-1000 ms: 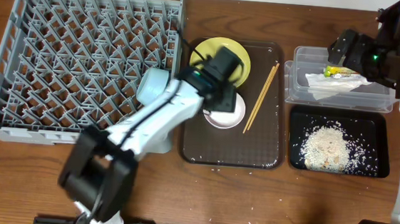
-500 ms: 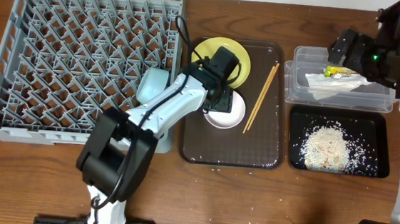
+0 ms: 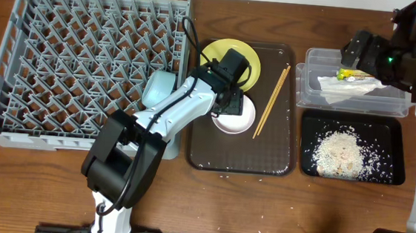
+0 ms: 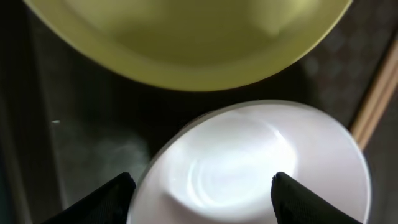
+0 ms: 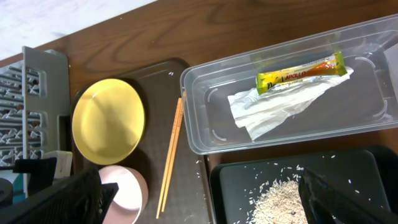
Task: Sort waste into correct bins and load items into the dishwasher
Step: 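Lower the left gripper onto the pink bowl rim and grasp it, then lift the pink bowl with the left gripper and place it in the rack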
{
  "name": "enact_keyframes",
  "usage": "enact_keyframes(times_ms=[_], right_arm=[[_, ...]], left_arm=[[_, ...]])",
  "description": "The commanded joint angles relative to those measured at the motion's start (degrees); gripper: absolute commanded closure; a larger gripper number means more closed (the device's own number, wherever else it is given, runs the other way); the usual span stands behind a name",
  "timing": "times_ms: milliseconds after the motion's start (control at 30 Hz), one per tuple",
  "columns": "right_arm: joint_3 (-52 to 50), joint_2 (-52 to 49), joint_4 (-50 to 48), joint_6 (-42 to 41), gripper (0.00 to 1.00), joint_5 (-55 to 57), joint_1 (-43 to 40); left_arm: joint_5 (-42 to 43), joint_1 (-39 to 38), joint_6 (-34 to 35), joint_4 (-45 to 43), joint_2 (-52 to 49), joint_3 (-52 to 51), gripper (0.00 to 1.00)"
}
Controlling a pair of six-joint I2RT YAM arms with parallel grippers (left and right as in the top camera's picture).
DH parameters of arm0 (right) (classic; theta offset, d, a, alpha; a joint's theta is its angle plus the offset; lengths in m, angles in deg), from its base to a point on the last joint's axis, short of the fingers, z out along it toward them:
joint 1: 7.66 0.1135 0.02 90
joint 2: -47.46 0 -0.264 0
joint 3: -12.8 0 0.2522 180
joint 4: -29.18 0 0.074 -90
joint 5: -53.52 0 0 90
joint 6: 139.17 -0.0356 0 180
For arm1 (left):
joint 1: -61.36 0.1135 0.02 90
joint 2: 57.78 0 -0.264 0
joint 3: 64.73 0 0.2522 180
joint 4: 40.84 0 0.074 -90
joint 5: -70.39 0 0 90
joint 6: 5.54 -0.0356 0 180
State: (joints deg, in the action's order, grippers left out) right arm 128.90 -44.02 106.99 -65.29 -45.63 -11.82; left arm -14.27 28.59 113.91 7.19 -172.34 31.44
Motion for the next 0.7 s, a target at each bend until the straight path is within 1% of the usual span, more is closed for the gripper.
enact_keyframes(times_ms=[0, 67, 233, 400, 533, 667], right_arm=[[0.59, -0.04, 0.04, -0.57, 0.01, 0.33, -0.26], [0.59, -0.04, 0.04, -0.57, 0.01, 0.33, -0.26], [0.59, -0.04, 0.04, -0.59, 0.01, 0.33, -0.26], [0.59, -0.04, 0.07, -0.57, 0.01, 0.33, -0.26], [0.59, -0.04, 0.04, -0.59, 0.01, 0.33, -0.26], [0.59, -0.04, 0.04, -0.57, 0.01, 0.33, -0.26]], left_arm=[[3.19, 0.22, 4.94, -0.26, -2.05, -0.61, 0.34], [3.26, 0.2, 6.93, -0.26, -2.86, -0.87, 0.36], [4.76, 0.2, 7.43, -0.5, -3.98, -0.9, 0.38], [4.74, 0.17, 9.73, -0.52, -4.24, -0.9, 0.51], [4.76, 0.2, 10.34, -0.52, -4.31, -0.9, 0.6], [4.76, 0.2, 10.32, -0.5, -4.31, -0.9, 0.87]])
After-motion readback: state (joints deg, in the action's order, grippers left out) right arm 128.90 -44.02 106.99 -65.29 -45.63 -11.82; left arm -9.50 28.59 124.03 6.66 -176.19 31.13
